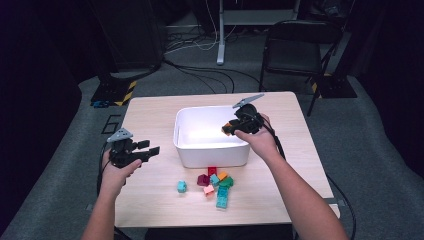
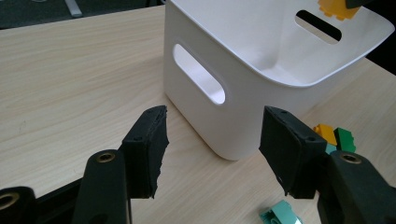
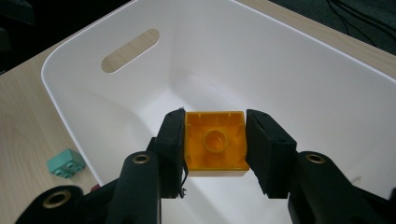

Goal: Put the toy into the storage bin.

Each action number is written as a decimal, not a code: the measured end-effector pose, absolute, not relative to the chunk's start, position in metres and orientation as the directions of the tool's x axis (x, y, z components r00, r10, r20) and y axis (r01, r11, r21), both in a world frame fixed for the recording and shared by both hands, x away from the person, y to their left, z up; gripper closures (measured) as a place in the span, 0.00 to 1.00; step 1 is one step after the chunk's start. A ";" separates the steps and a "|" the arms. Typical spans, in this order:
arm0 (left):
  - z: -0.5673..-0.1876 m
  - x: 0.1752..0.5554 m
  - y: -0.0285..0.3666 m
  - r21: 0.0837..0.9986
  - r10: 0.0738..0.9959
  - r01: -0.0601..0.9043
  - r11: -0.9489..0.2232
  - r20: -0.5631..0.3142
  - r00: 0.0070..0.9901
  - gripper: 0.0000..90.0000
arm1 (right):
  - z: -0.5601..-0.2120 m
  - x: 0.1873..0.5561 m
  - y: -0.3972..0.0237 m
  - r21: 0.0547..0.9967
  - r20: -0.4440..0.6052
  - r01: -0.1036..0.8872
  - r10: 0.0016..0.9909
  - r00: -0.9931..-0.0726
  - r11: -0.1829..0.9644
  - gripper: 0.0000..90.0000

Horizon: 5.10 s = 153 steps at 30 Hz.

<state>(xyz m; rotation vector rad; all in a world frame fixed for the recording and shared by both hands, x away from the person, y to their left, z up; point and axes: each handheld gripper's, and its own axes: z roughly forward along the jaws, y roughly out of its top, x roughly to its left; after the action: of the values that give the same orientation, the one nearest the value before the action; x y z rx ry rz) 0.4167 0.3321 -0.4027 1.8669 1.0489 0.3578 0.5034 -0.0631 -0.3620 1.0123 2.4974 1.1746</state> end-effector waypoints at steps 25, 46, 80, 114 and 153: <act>-0.407 0.419 0.334 0.830 0.783 0.523 -0.196 -0.188 0.592 0.46 | -0.368 0.535 -0.015 0.724 0.106 0.487 0.620 -0.778 0.488 0.65; -0.410 0.421 0.334 0.824 0.781 0.530 -0.200 -0.192 0.594 0.46 | -0.379 0.556 0.006 0.709 0.043 0.463 0.622 -0.782 0.533 0.65; -0.409 0.421 0.334 0.823 0.788 0.530 -0.205 -0.183 0.588 0.43 | -0.336 0.495 -0.040 0.782 0.033 0.404 0.616 -0.787 0.474 0.59; -0.410 0.421 0.332 0.822 0.790 0.531 -0.206 -0.180 0.586 0.43 | -0.371 0.401 -0.067 0.810 0.005 0.325 0.548 -0.836 0.489 0.59; -0.413 0.421 0.333 0.819 0.798 0.537 -0.204 -0.179 0.576 0.43 | -0.486 0.399 -0.065 0.750 0.062 0.385 0.523 -0.850 0.537 0.59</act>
<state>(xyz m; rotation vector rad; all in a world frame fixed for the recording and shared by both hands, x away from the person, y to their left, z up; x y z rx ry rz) 0.4210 0.3333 -0.4128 1.8816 1.0801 0.3545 0.3990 -0.0653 -0.4855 0.7759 2.6020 1.2063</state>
